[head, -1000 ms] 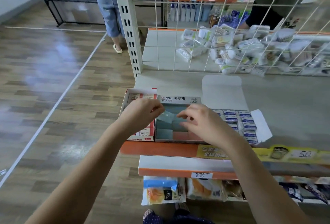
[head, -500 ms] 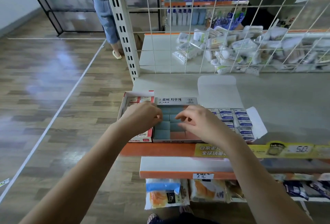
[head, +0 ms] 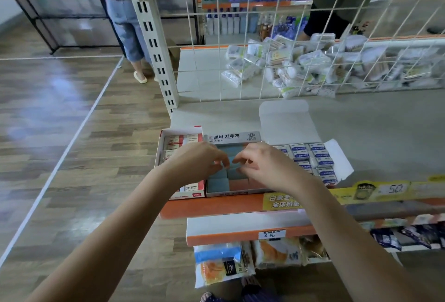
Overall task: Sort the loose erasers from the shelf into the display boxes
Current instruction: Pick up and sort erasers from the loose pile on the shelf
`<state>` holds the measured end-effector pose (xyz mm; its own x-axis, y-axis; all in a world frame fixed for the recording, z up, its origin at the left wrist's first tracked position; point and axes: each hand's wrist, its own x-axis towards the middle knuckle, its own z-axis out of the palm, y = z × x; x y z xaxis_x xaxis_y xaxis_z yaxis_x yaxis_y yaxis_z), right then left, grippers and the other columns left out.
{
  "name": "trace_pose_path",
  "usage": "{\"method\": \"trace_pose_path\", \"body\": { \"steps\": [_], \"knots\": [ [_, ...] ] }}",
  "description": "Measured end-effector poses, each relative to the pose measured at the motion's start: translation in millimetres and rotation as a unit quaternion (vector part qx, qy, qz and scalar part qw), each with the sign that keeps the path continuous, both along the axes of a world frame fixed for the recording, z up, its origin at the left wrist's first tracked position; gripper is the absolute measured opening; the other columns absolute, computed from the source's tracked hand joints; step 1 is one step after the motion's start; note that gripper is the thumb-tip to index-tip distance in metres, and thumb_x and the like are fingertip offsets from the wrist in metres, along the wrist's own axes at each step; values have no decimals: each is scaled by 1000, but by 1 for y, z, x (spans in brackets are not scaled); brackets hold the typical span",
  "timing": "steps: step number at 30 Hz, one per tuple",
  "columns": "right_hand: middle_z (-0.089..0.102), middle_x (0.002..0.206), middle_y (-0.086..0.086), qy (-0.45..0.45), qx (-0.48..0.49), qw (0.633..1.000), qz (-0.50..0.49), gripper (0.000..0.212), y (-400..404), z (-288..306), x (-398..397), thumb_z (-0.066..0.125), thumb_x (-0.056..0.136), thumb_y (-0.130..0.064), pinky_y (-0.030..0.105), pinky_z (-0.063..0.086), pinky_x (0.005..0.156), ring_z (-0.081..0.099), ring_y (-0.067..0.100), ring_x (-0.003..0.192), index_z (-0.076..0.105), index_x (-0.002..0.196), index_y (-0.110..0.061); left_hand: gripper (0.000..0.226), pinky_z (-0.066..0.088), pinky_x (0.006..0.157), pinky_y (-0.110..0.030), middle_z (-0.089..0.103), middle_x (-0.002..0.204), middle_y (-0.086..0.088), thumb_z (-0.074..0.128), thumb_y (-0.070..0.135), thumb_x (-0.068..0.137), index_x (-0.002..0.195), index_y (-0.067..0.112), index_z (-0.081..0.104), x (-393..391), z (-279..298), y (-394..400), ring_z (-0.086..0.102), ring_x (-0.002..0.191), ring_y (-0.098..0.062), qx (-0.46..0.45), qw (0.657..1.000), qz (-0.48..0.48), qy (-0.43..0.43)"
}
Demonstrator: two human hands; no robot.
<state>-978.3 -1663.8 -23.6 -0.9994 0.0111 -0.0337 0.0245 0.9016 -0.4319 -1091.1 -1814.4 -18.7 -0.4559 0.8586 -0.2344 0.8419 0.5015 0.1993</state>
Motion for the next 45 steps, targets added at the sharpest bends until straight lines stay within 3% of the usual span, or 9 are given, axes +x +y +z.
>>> {"method": "trace_pose_path", "body": {
  "steps": [4,8,11,15,21,29,35,41,45],
  "knots": [
    [57,118,-2,32,21,999,-38,31,17,10,-1,57,92,-28,20,33,90,47,11,113,61,120,-18,24,50,82,-29,62,110,10,48,34,94,115,35,60,-5,8,16,58,96,-8,18,999,-33,27],
    [53,125,-1,56,78,990,-107,34,61,23,15,58,91,-26,22,30,97,41,14,120,57,124,-17,27,43,86,-31,61,115,4,46,38,95,118,31,57,-3,18,68,54,108,-18,71,992,-43,92],
    [45,135,2,13,142,977,-161,41,104,32,42,55,92,-29,30,30,104,35,21,126,48,132,-18,33,38,94,-35,57,122,2,44,41,94,124,28,52,19,24,126,48,117,-21,101,985,-62,124],
    [41,139,5,-38,198,952,-230,48,172,33,103,53,92,-32,35,33,103,35,25,127,42,137,-17,42,36,96,-39,49,130,-3,41,45,95,132,25,44,81,32,214,43,121,-25,84,978,-120,151],
    [39,140,11,-91,178,917,-346,53,294,13,216,55,90,-32,39,30,108,34,28,131,40,138,-16,47,36,95,-38,48,130,-4,44,49,92,131,22,44,194,22,353,42,122,-26,90,966,-192,145],
    [37,142,12,-90,110,885,-443,55,434,-2,328,56,90,-26,39,31,108,32,30,134,38,140,-12,52,34,99,-41,44,135,-5,45,50,92,136,22,40,301,7,514,38,126,-26,64,961,-246,110],
    [32,146,9,-99,71,860,-495,54,535,-16,382,53,93,-24,43,33,107,30,30,133,35,142,-14,49,35,99,-39,45,134,-6,47,45,91,133,21,43,335,-11,634,39,125,-27,78,952,-282,92],
    [36,145,10,-95,66,836,-537,44,644,-15,414,47,94,-14,35,28,108,34,28,133,41,138,-12,44,38,97,-37,42,139,-5,48,30,93,135,19,42,348,-28,755,38,127,-26,133,939,-301,98],
    [50,125,15,-69,67,827,-553,37,712,-22,420,46,88,-12,43,42,96,48,34,119,53,125,-8,45,43,93,-38,49,131,-4,49,19,87,132,21,46,343,-44,812,44,121,-27,128,940,-297,105]
  ]
}}
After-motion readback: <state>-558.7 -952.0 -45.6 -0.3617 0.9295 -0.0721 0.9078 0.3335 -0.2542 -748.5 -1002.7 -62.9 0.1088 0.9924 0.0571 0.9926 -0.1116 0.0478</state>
